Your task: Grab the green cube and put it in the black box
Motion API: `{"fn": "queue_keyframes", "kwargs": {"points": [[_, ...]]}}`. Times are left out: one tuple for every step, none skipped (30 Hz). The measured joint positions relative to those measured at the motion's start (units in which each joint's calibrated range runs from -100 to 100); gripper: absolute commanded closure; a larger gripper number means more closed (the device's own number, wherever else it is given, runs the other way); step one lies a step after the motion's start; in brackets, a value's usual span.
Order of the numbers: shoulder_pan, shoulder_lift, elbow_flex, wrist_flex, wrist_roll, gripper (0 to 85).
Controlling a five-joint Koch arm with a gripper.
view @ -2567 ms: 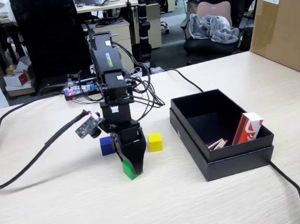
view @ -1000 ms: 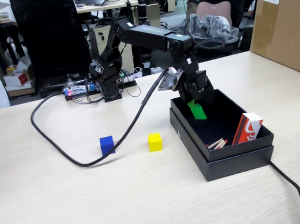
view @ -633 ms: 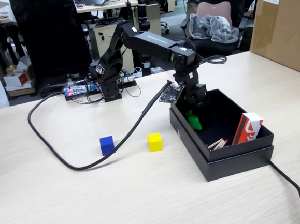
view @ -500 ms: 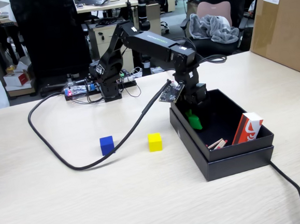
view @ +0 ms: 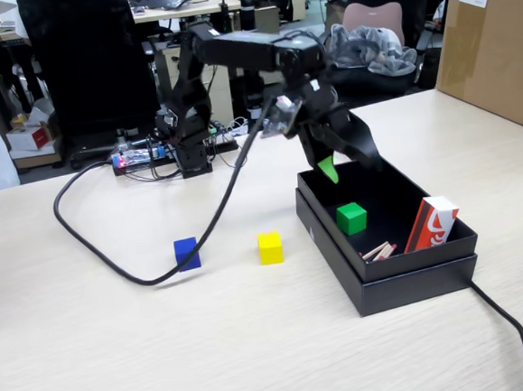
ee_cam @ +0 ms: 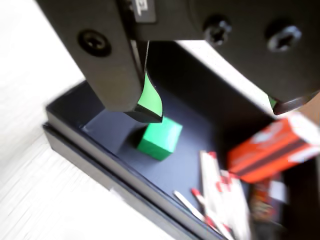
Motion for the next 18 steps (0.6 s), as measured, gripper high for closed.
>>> {"fn": "queue_keyframes", "kwargs": {"points": [[-0.39,-3.75,0.0,0.0,0.05,41.2],[-0.88,-8.03,-0.82,0.0,0.15,41.2],[-1.51,-12.69,-2.46,0.15,0.15,41.2],[-2.34,-17.73,-4.84,0.77,0.15,41.2],[-3.22,-22.39,-7.49,1.94,0.05,41.2],[-4.1,-26.41,-9.86,3.25,-0.2,41.4],[-4.88,-30.29,-12.6,5.11,-0.39,41.4],[-5.71,-34.3,-15.88,7.12,-0.63,41.4],[-6.74,-38.45,-19.53,8.9,-0.88,41.2],[-7.77,-42.85,-24.1,10.69,-1.27,40.0],[-8.64,-46.99,-28.57,11.85,-1.76,37.1],[-9.47,-50.36,-31.77,12.39,-2.1,36.3],[-9.96,-53.85,-35.51,12.93,-2.39,36.3],[-10.5,-57.73,-39.71,13.55,-2.59,36.3],[-11.09,-61.88,-44.91,14.17,-2.74,36.3],[-11.62,-65.76,-50.11,14.94,-2.83,36.2],[-12.26,-69.39,-55.77,15.95,-2.88,36.2],[-12.8,-71.97,-59.79,16.65,-2.88,36.2]]}}
